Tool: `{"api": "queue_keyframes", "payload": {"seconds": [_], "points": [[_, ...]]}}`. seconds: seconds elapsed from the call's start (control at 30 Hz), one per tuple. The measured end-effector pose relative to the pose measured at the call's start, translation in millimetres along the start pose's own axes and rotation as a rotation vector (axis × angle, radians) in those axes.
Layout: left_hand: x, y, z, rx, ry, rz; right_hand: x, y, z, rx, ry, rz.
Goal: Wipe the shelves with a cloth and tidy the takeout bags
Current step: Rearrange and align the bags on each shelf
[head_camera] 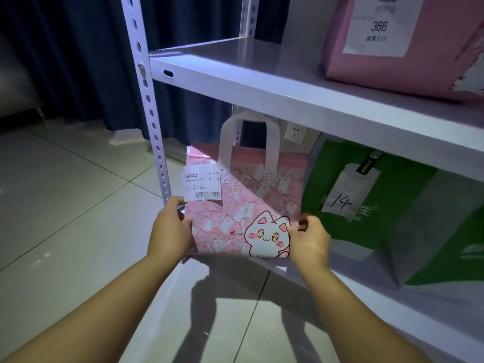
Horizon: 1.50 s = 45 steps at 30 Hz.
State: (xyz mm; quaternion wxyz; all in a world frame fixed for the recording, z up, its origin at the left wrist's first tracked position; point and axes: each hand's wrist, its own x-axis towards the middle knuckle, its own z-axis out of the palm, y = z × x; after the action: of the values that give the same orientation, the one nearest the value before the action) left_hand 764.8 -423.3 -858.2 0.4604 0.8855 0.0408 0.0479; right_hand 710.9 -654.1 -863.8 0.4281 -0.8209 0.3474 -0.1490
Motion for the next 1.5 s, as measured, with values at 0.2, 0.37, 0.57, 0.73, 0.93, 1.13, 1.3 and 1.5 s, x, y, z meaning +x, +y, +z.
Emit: {"api": "queue_keyframes", "payload": {"seconds": [0.2, 0.37, 0.57, 0.73, 0.93, 1.13, 1.3, 1.5], "points": [[15, -13, 15, -0.018, 0.009, 0.089, 8, 6, 24, -0.033, 0.042, 0.041], [24, -17, 22, 0.069, -0.123, 0.115, 0, 10, 37, 0.047, -0.025, 0.053], [10, -11, 26, 0.082, -0.150, 0.092, 2, 14, 24, 0.027, -0.002, 0.056], [-17, 9, 38, 0.059, -0.212, 0.194, 1, 25, -8, 0.158, 0.029, -0.076], [-44, 56, 78, -0.057, -0.348, 0.364, 7, 50, -60, 0.174, 0.089, -0.103], [-58, 101, 120, 0.033, -0.368, 0.483, 33, 79, -106, 0.134, 0.259, -0.048], [-56, 142, 143, 0.379, -0.430, 0.256, 62, 87, -123, 0.102, 0.342, -0.050], [-50, 153, 154, 0.302, -0.502, 0.235, 84, 82, -130, -0.023, 0.140, 0.045]]}}
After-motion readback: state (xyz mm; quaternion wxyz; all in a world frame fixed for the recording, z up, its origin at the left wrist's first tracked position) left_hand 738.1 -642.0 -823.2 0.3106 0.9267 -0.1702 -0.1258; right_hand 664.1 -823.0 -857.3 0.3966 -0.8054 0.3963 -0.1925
